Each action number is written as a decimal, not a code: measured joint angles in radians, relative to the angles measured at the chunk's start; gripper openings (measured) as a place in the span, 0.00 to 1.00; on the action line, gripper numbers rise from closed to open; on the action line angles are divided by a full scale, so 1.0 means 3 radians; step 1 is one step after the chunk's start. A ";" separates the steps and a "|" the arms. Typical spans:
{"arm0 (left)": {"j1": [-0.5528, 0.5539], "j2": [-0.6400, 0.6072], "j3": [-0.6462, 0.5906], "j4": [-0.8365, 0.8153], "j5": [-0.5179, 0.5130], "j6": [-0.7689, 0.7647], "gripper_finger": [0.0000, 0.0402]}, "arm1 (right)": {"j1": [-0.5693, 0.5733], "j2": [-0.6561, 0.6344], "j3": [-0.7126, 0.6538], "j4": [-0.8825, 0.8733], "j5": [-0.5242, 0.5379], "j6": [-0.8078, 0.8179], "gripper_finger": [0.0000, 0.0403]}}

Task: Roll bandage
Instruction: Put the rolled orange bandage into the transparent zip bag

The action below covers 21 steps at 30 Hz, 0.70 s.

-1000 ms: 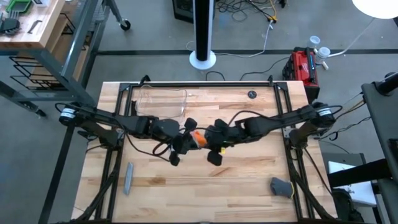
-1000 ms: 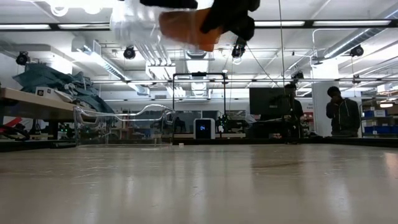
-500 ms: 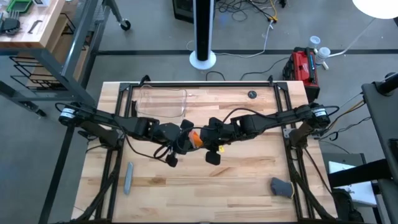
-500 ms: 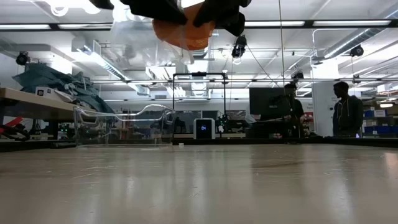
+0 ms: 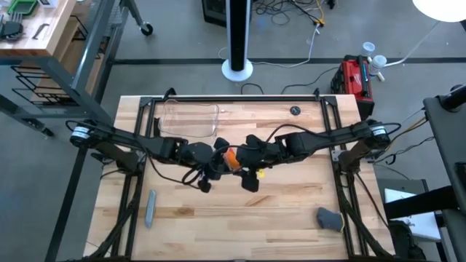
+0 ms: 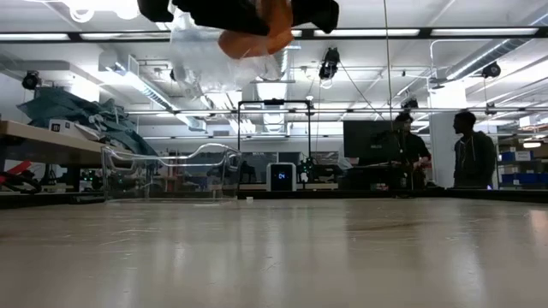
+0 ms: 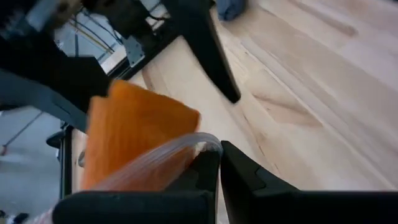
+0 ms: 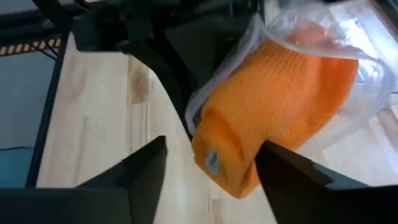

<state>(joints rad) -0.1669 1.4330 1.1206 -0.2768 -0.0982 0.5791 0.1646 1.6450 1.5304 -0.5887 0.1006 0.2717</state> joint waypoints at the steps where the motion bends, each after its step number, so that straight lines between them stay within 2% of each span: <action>1: 0.0004 0.0001 0.0000 0.0021 0.0002 -0.0049 0.00 | 0.0000 -0.0030 0.0002 -0.0014 0.0005 0.0001 0.61; 6: 0.0006 0.0001 -0.0025 0.0426 0.0134 -0.0290 0.00 | -0.0004 -0.0199 0.0012 -0.0092 0.0344 0.0028 0.70; 9: 0.0005 0.0001 -0.0041 0.0730 0.0296 -0.0303 0.00 | -0.0005 -0.0288 0.0012 -0.0149 0.0350 0.0029 0.72; 17: 0.0004 -0.0001 -0.0148 0.1452 0.0303 -0.0066 0.00 | 0.0004 -0.0470 0.0008 -0.0195 0.0340 0.0018 0.71; 21: 0.0038 -0.0005 -0.0153 0.1536 0.0273 -0.0236 0.00 | 0.0004 -0.0655 0.0004 -0.0230 0.0339 0.0017 0.69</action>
<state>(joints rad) -0.1556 1.4315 1.0746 0.1839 -0.0164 0.5081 0.1658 1.4485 1.5317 -0.6577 0.2024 0.2768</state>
